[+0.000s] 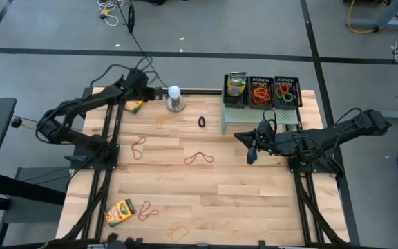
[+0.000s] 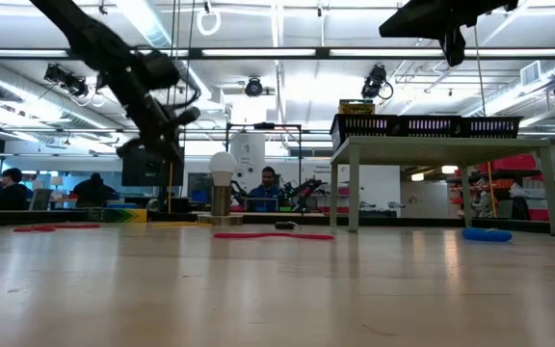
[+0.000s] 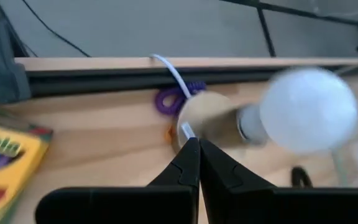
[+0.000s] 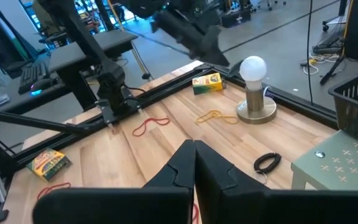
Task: Pick & Place Office Desk Supplies
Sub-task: Move the lamp to the top center of the table
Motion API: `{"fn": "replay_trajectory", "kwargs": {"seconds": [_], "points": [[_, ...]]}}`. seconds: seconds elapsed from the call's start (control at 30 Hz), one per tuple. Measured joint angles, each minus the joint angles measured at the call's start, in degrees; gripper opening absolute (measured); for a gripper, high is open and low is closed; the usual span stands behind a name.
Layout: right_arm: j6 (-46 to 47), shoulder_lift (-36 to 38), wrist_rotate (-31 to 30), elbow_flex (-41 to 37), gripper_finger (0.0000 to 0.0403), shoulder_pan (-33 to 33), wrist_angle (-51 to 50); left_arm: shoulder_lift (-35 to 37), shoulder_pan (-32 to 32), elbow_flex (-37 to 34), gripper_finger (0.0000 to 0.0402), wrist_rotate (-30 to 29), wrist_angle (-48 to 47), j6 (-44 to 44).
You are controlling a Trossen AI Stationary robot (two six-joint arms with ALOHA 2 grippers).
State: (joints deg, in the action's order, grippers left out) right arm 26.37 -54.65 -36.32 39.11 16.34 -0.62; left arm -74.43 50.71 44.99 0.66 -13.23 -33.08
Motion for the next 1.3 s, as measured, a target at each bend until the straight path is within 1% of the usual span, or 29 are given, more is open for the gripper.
{"fn": "replay_trajectory", "kwargs": {"seconds": [0.1, 0.17, 0.23, 0.3, 0.43, 0.5, 0.6, 0.7, 0.8, 0.9, 1.03, 1.17, 1.3], "points": [[0.00, 0.00, -0.01, 0.00, 0.0006, 0.00, 0.00, -4.00, 4.23, 0.01, 0.0004, 6.45, 5.57, 0.20], [0.19, 0.00, -0.01, 0.00, 0.0006, 0.00, 0.02, -6.97, 5.82, 0.02, 0.0004, 9.45, 8.57, -0.03], [0.80, 0.00, 0.00, 0.00, 0.0006, -0.04, 0.02, -9.78, 6.52, 0.02, 0.0004, 11.30, 11.33, -0.57], [1.32, 0.00, 0.00, 0.00, 0.0006, -0.04, 0.02, -12.32, 6.52, 0.09, 0.0005, 11.83, 13.06, -1.20], [1.64, 0.00, -0.88, 0.00, 0.0006, -0.04, 0.01, -16.39, 6.22, 0.09, 0.0006, 10.48, 15.05, -1.97], [1.64, 0.00, -1.01, 0.00, 0.0006, -0.07, 0.02, -17.54, 6.22, 0.09, 0.0011, 8.46, 15.11, -2.54], [1.69, 0.00, -1.11, 0.00, 0.0006, -0.09, 0.02, -18.17, 6.24, 0.09, 0.0029, 5.83, 15.18, -2.34], [1.88, 0.00, -1.10, 0.00, 0.0006, -0.07, 0.02, -18.19, 6.24, 0.09, 0.0054, 4.46, 15.85, -2.18], [1.89, 0.00, -1.11, 0.00, 0.0007, -0.28, 0.02, -18.20, 6.22, 0.09, 0.0078, 4.34, 17.00, -2.24], [1.88, 0.00, -1.09, 0.00, 0.0007, -0.69, 0.02, -19.05, 6.22, 0.11, 0.0093, 4.33, 17.98, -3.07], [1.89, 0.00, -1.10, 0.00, 0.0007, -1.17, 0.02, -22.09, 5.51, 0.59, 0.0099, 4.19, 18.45, -5.01], [1.95, 0.00, -1.09, 0.00, 0.0007, -1.16, 0.02, -24.78, 4.05, 3.67, 0.0099, 3.91, 18.29, -3.80], [2.99, 0.00, -1.09, 0.00, 0.0007, -1.16, 0.02, -26.15, 3.04, 6.64, 0.0099, 0.69, 15.37, -1.56]]}}
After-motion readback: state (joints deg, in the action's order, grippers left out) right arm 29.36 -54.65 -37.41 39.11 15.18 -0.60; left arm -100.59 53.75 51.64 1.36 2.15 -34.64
